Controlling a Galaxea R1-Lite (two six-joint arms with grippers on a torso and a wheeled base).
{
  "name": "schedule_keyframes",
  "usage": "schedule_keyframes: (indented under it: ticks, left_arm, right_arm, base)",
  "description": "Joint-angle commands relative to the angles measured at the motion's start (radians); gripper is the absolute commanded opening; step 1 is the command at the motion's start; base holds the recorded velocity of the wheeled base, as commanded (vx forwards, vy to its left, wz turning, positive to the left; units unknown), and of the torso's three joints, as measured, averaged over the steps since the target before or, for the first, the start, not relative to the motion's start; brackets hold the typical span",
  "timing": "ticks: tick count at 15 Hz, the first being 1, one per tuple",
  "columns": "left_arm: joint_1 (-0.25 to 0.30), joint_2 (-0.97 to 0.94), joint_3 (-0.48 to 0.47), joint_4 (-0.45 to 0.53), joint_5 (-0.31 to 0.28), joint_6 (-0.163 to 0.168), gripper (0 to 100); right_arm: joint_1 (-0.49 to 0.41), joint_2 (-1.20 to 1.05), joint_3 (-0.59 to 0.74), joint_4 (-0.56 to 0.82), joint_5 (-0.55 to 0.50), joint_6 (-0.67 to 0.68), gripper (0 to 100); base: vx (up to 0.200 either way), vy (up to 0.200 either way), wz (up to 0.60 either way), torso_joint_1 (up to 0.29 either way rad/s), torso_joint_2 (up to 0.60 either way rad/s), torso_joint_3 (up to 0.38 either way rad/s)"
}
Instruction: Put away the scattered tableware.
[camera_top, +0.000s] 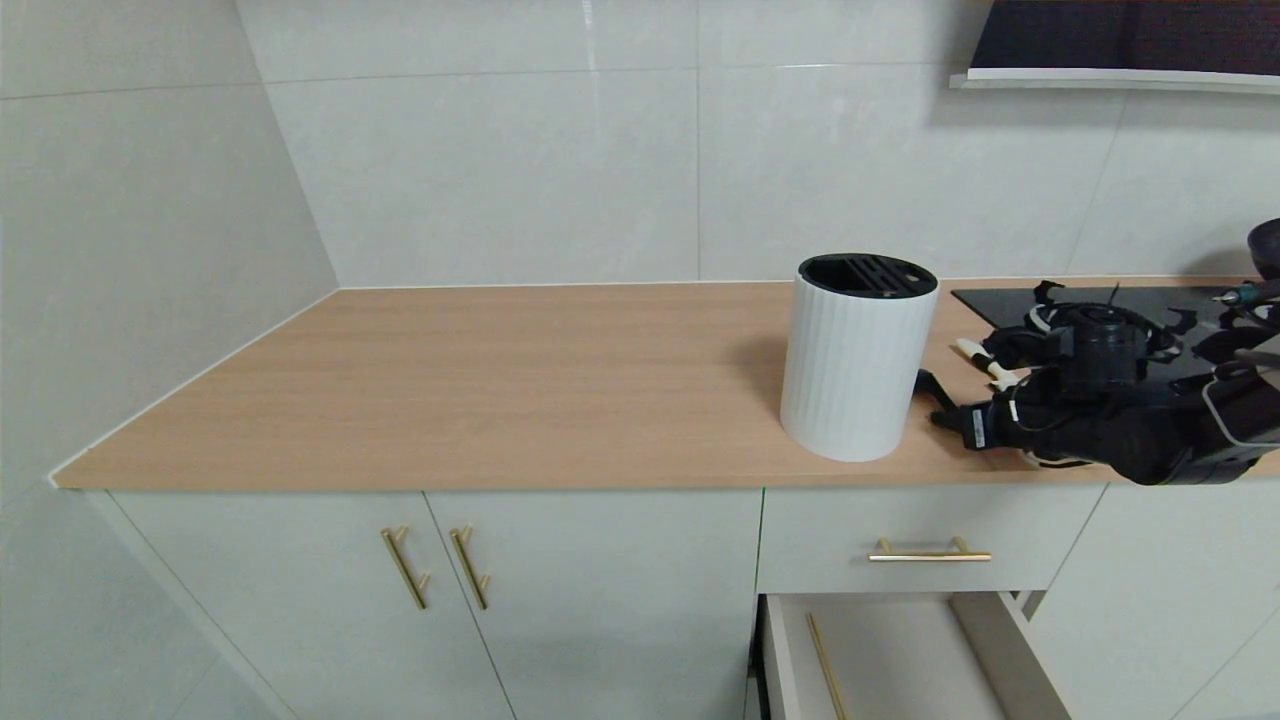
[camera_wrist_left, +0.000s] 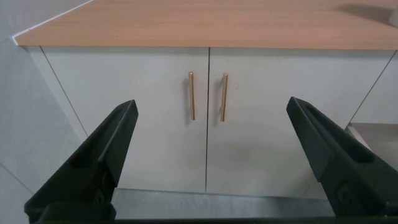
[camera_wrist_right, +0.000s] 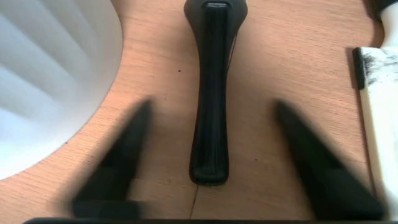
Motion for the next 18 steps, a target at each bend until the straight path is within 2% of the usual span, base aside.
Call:
schedule_keyframes:
  ticks: [1, 12, 13, 16, 18]
  left_arm:
    - [0.0, 0.001, 0.0, -0.001, 0.001, 0.0, 100]
    - [0.0, 0.001, 0.0, -0.001, 0.001, 0.0, 100]
    - [0.0, 0.001, 0.0, -0.001, 0.001, 0.0, 100]
    - [0.0, 0.001, 0.0, 0.001, 0.001, 0.0, 100]
    - [0.0, 0.001, 0.0, -0.001, 0.001, 0.0, 100]
  right_arm:
    - [0.002, 0.005, 0.0, 0.004, 0.001, -0.001, 0]
    - [0.005, -0.023, -0.003, 0.004, -0.02, 0.03, 0]
    - [0.005, -0.066, 0.005, 0.006, -0.02, 0.071, 0]
    - [0.003, -0.184, 0.066, 0.016, -0.02, 0.085, 0]
    - [0.003, -0.287, 0.132, 0.079, -0.023, 0.09, 0]
  base:
    - [0.0, 0.0, 0.0, 0.0, 0.0, 0.0]
    - [0.0, 0.0, 0.0, 0.0, 0.0, 0.0]
    - [0.0, 0.0, 0.0, 0.0, 0.0, 0.0]
    - [0.0, 0.0, 0.0, 0.0, 0.0, 0.0]
    - [0.0, 0.0, 0.0, 0.0, 0.0, 0.0]
